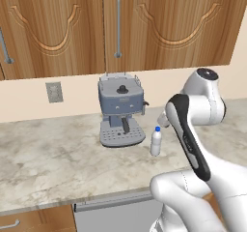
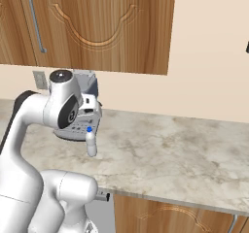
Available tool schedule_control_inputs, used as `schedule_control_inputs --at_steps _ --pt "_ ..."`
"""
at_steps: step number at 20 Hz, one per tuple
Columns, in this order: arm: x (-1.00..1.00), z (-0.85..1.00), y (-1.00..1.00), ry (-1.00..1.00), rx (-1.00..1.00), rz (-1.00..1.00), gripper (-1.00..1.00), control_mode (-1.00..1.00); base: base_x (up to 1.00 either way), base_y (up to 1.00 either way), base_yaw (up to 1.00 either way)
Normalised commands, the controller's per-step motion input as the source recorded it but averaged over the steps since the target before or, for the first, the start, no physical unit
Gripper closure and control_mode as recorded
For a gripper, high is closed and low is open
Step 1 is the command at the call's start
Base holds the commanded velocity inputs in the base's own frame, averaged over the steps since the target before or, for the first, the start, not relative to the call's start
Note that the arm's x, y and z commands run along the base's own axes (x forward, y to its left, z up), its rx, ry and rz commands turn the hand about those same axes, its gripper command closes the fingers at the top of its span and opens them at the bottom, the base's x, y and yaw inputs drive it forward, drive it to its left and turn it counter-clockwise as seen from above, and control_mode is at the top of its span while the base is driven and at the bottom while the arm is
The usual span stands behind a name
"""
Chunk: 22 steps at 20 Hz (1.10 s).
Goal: Place the drinks on the dining counter in a tight cluster.
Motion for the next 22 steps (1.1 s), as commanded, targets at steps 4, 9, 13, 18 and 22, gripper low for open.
schedule_control_inputs --at_steps 4,9,13,18,22 --pt "0.28 -0.18 0.14 0.01 -0.02 -0.04 -1.0 -1.0 0.0 0.0 0.0" --pt "0.14 -0.59 0.01 0.0 0.0 -0.02 -1.0 -1.0 0.0 0.0 0.0" --pt "0.11 -0.23 0.0 0.05 -0.02 -0.08 -1.0 -1.0 0.0 0.0 0.0" --pt "0.19 -0.07 0.02 0.13 -0.07 -0.11 -1.0 -1.0 0.0 0.0 0.0" --pt "0.26 0.0 0.07 0.03 -0.01 -0.06 -1.0 -1.0 0.0 0.0 0.0"
